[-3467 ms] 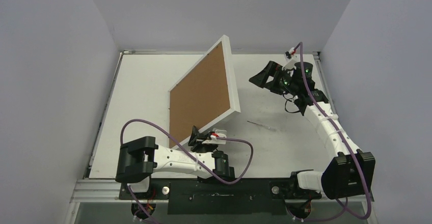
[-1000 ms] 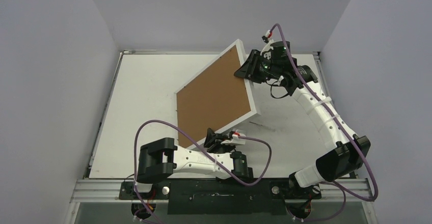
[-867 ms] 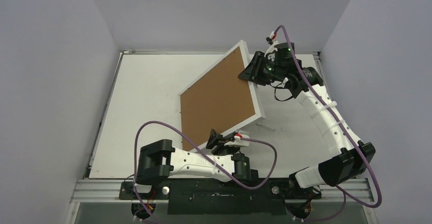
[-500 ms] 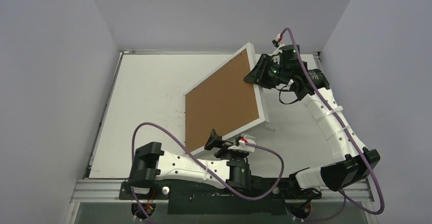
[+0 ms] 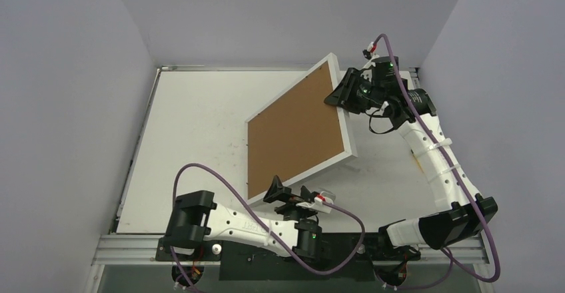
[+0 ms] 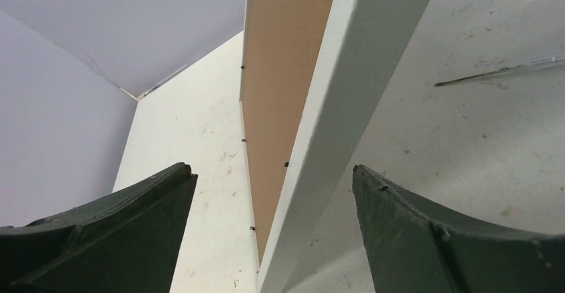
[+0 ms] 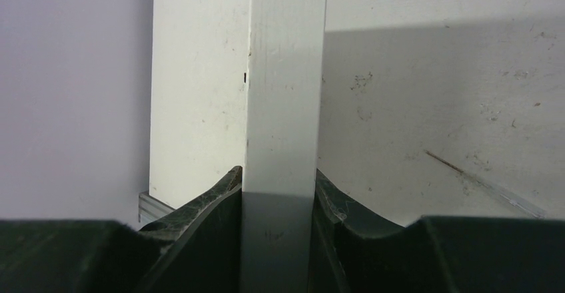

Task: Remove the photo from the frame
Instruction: Turn over the photo frame at the center of the board.

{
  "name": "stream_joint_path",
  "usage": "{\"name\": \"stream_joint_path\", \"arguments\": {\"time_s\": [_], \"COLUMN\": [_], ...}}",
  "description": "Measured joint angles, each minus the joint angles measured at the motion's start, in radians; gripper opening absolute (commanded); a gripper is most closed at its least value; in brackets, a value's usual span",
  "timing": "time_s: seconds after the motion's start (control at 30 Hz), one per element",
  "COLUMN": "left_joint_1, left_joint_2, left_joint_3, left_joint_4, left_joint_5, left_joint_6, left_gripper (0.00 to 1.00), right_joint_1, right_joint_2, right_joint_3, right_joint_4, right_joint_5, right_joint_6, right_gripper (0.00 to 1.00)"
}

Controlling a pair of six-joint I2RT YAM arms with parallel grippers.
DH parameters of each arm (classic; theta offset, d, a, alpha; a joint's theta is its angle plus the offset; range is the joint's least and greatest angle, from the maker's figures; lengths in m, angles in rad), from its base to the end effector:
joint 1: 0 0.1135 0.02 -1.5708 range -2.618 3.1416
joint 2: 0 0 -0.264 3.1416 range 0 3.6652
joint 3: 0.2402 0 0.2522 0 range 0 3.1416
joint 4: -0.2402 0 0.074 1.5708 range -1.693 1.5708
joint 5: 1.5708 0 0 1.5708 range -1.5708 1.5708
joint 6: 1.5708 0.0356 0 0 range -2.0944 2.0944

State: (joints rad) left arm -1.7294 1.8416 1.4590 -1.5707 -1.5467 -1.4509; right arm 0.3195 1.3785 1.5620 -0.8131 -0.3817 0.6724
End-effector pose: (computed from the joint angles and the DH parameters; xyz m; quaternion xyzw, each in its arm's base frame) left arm -0.0142 -0.3140 0.2626 0.2290 0.6773 0.1227 0.6883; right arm 0.2673 0.1024 0.4133 0.0689 0.8766 0.3606 0.3111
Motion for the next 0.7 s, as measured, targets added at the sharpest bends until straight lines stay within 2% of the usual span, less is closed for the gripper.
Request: {"name": "stream_joint_path", "arguments": {"time_s": [0.13, 0.33, 0.47, 0.63, 0.7], "left_joint_1": [0.047, 0.215, 0.257, 0.317, 0.365], "left_joint_2": [0.025, 0.026, -0.028, -0.1, -0.126], "left_joint_3": [0.013, 0.035, 0.043, 0.081, 0.111], "left_joint_4": [0.002, 0.034, 0.046, 0.044, 0.026], "left_joint_5": [-0.001, 0.037, 0.072, 0.154, 0.183], "left_joint_6": [0.006, -0.048, -0.074, -0.142, -0.161], "left_gripper": [0.81, 0.91, 0.92, 0.99, 0.96], "right_joint_1": [-0.015, -0.039, -0.065, -0.08, -0.085], "right_joint_2": [0.006, 0.026, 0.034, 0.041, 0.042], "right_joint_3": [0.005, 0.009, 0.009, 0.014, 0.014], "right_joint_4": [0.003, 0.04, 0.042, 0.071, 0.072], "right_joint_5": [-0.003, 0.034, 0.046, 0.049, 0.058], "right_joint_6": [-0.004, 0.029, 0.081, 0.143, 0.164], "right_gripper": [0.05, 0.05, 0.05, 0.05, 0.05]}}
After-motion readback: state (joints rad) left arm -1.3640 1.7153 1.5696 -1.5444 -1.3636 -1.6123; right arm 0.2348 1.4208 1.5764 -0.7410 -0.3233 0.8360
